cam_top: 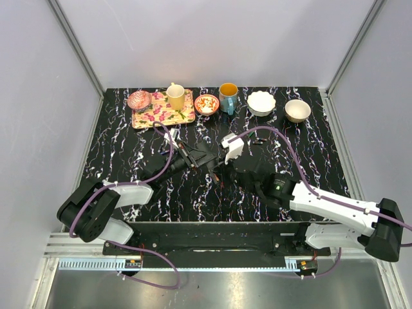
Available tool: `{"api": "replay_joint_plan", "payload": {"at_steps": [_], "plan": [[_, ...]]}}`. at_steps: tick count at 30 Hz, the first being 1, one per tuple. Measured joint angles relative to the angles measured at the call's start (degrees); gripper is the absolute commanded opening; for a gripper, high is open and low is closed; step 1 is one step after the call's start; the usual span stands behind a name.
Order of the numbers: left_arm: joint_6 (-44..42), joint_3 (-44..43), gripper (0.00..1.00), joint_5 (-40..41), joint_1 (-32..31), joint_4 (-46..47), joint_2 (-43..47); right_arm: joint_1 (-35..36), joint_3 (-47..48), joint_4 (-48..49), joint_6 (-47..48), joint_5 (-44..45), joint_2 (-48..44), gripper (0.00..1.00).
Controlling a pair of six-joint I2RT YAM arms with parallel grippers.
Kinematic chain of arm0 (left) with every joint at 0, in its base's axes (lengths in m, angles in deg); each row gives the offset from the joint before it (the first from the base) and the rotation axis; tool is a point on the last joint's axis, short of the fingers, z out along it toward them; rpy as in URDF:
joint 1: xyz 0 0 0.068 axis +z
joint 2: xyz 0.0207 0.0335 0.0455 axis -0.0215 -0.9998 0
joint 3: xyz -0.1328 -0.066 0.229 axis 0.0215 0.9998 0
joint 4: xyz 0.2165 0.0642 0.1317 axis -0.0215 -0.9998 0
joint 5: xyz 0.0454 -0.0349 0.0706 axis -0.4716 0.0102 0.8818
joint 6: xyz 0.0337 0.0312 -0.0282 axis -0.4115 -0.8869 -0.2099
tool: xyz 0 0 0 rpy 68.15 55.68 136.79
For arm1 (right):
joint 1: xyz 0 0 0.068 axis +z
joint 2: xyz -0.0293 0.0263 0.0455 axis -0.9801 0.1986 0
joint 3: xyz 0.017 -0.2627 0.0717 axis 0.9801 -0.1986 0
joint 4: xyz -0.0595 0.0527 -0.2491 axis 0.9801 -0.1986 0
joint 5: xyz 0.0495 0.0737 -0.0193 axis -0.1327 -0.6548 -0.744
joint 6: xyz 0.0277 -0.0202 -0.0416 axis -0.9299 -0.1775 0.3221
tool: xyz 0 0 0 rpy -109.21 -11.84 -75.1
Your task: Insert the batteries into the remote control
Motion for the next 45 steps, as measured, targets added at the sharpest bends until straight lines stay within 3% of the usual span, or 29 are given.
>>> {"api": "replay_joint_plan", "payload": {"at_steps": [14,25,36,45], "plan": [[-1.1,0.0,0.0,0.1,0.1,-2.5,0.0,0.0,3.9,-4.5,-0.8,-0.4,4.2,0.0],[-1.2,0.2,0.0,0.1,0.2,-2.8,0.0,0.0,4.1,-4.9,-2.6,-0.1,4.5,0.2],[-0.7,0.3,0.0,0.4,0.2,0.1,0.2,0.3,5.6,-7.1,-3.9,0.2,4.6,0.31],[-0.4,0.3,0.0,1.0,0.2,1.6,0.2,0.6,7.4,-8.9,-4.4,0.2,4.6,0.47]]}}
